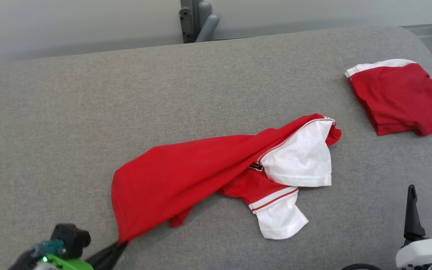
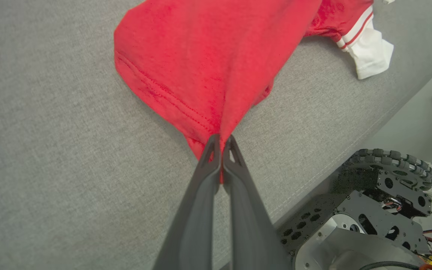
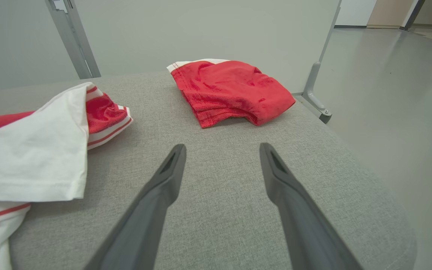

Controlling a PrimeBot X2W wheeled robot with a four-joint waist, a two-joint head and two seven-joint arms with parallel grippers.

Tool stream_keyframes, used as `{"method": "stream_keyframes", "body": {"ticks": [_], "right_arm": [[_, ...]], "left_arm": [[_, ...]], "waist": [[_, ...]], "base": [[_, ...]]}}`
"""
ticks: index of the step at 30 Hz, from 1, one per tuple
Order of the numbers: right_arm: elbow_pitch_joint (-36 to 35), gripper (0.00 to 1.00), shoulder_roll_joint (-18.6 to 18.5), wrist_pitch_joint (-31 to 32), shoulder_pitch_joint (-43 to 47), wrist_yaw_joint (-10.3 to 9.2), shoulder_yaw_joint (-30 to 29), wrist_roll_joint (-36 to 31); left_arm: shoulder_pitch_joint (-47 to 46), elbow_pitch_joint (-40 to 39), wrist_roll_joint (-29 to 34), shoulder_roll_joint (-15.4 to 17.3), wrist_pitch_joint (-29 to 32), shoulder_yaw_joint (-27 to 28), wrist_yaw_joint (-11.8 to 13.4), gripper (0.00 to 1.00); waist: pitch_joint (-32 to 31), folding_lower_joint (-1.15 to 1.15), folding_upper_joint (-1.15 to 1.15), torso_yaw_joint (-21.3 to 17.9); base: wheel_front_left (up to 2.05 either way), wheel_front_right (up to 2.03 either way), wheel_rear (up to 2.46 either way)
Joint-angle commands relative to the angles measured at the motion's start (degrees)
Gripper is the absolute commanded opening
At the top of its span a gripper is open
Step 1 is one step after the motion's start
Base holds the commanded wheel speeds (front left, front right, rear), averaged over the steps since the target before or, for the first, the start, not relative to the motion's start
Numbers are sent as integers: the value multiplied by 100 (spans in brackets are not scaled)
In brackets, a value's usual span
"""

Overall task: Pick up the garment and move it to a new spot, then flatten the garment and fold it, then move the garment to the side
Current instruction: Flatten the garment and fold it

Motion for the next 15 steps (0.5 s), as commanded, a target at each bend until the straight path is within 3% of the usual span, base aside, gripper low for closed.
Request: {"method": "stream_keyframes", "body": {"ticks": [1, 5, 6, 7, 8, 9, 12, 15], "right_arm": [[25, 100, -16, -6, -61, -2, 15, -37], [34, 100, -18, -6, -100, -3, 89, -110], [41, 100, -14, -6, -90, -3, 103, -135], [41, 100, -14, -6, -90, -3, 103, -135], [47, 100, -15, -6, -77, -2, 104, -158], [54, 100, -19, -6, -66, -3, 106, -187], [46, 100, -18, -6, -28, -2, 84, -257], [39, 100, -17, -6, 2, -3, 104, -300]], "left_arm": [[339, -1, -214, -190, -137, -74, 114, 0], [686, 444, -172, -611, -361, -271, 292, 0], [713, 615, -194, -770, -466, -250, 340, 27], [713, 615, -194, -770, -466, -250, 340, 27], [721, 801, -177, -887, -582, -237, 376, 86], [706, 990, -131, -978, -675, -227, 412, 100], [681, 1290, -376, -1350, -964, -50, 407, 100], [702, 1272, -794, -1494, -1169, 262, 282, 100]], "waist": [[64, 0, 0, 230], [100, 0, 0, 466], [95, 0, 0, 522], [95, 0, 0, 522], [88, 0, 0, 575], [74, 0, 0, 611], [35, 0, 0, 698], [4, 0, 0, 718]], "base": [[0, 0, 0], [0, 0, 0], [0, 0, 0], [0, 0, 0], [0, 0, 0], [0, 0, 0], [0, 0, 0], [0, 0, 0]]}}
